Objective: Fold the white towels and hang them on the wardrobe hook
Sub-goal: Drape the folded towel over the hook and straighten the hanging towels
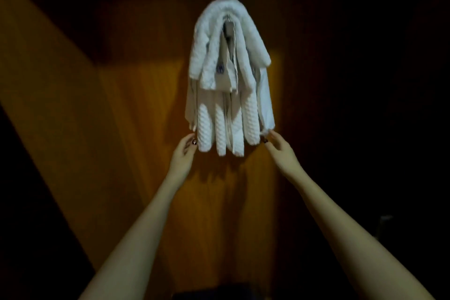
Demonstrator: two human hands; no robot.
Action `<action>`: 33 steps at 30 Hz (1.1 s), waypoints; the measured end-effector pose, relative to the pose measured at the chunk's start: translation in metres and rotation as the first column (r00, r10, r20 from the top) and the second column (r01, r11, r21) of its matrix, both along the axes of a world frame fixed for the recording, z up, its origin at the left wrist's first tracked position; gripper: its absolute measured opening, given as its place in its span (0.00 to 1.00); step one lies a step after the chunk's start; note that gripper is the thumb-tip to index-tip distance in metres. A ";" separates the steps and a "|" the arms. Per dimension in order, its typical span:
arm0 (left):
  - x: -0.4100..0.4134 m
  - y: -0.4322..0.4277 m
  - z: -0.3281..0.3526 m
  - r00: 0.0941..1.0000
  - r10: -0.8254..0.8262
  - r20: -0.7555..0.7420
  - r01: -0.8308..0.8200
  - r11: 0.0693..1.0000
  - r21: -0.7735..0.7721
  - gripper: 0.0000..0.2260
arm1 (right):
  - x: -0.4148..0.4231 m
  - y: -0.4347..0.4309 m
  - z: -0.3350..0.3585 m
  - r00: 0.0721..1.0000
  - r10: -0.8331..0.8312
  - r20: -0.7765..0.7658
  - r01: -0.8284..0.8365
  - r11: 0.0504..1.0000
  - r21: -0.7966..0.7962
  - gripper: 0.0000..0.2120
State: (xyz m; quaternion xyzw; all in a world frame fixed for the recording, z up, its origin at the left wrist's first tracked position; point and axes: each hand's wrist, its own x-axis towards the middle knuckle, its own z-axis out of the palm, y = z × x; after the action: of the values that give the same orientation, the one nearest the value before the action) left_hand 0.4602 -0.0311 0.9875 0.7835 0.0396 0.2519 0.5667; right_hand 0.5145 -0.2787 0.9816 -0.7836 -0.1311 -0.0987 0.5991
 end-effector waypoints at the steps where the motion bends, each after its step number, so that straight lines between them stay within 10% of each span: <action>1: -0.013 -0.004 -0.012 0.999 -0.031 -0.028 0.032 0.999 0.034 0.17 | -0.015 -0.003 -0.010 1.000 0.017 0.000 -0.017 0.999 -0.051 0.25; 10: -0.145 -0.060 -0.131 0.946 -0.184 -0.265 0.240 0.951 0.197 0.21 | -0.189 -0.048 -0.134 0.968 -0.025 -0.249 -0.065 0.936 -0.347 0.27; 19: -0.230 -0.151 -0.279 0.708 -0.288 -0.644 0.616 0.698 0.365 0.23 | -0.322 -0.148 -0.288 0.807 -0.207 -0.553 -0.133 0.849 -0.512 0.27; 33: -0.390 -0.345 -0.547 0.195 -0.330 -0.924 0.963 0.241 0.118 0.25 | -0.608 -0.329 -0.534 0.201 -0.479 -0.855 -0.125 0.853 -0.507 0.25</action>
State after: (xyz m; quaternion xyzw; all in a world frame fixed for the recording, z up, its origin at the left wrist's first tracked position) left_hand 0.0703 -0.3765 0.4407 0.8663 -0.2138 -0.4120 0.1845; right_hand -0.0933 -0.6076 0.4476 -0.7994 0.3456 0.3734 0.3196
